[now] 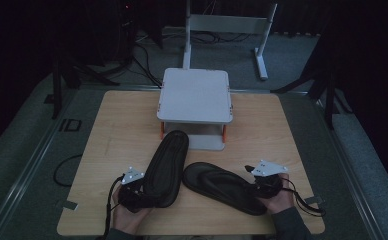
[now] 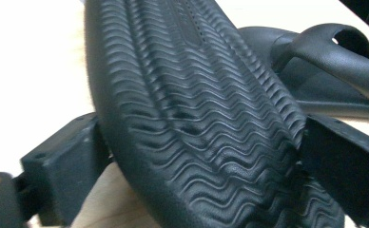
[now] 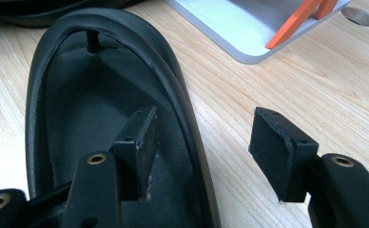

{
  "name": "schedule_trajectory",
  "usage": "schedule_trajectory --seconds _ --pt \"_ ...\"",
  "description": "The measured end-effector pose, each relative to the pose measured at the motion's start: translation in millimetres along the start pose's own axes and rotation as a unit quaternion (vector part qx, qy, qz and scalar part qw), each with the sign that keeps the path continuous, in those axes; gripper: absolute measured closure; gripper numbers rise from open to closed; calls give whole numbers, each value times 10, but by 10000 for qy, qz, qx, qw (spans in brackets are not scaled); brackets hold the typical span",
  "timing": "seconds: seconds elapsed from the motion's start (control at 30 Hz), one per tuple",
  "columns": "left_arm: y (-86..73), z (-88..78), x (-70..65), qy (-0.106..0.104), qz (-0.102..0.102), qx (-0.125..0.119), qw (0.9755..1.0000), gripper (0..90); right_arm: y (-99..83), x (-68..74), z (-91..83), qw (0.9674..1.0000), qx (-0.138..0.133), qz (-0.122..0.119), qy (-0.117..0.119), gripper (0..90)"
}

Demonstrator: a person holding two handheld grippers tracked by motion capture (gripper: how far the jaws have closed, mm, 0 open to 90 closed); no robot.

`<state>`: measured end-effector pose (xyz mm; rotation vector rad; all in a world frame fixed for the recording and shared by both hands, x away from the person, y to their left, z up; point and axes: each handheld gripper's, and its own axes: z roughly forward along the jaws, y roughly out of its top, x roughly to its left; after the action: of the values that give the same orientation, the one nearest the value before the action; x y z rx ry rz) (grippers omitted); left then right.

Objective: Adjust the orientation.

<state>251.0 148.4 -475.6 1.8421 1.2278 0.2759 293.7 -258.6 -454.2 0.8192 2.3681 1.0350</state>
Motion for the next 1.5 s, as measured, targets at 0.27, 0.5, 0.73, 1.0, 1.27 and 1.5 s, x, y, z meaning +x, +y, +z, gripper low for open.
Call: schedule_trajectory --seconds 0.27,0.5,0.73,1.0,1.27,1.5 --pt "52 -320 16 468 430 -537 9965 591 -13 -7 -4 10000 8 10 2 418" --pt "103 -375 63 496 525 -534 9960 650 -14 2 12 10000 43 7 26 422" --pt "213 -394 -100 434 850 -656 9933 659 -13 5 22 10000 49 -16 67 424" --pt "294 -361 -280 70 1027 -773 9917 679 -20 19 63 9998 98 -34 148 423" --pt "380 -205 -494 -282 1230 -800 9888 623 -26 33 88 9997 124 -30 209 423" --pt "468 -80 -633 -523 1277 -895 9864 569 -38 44 104 9995 158 -72 247 422"
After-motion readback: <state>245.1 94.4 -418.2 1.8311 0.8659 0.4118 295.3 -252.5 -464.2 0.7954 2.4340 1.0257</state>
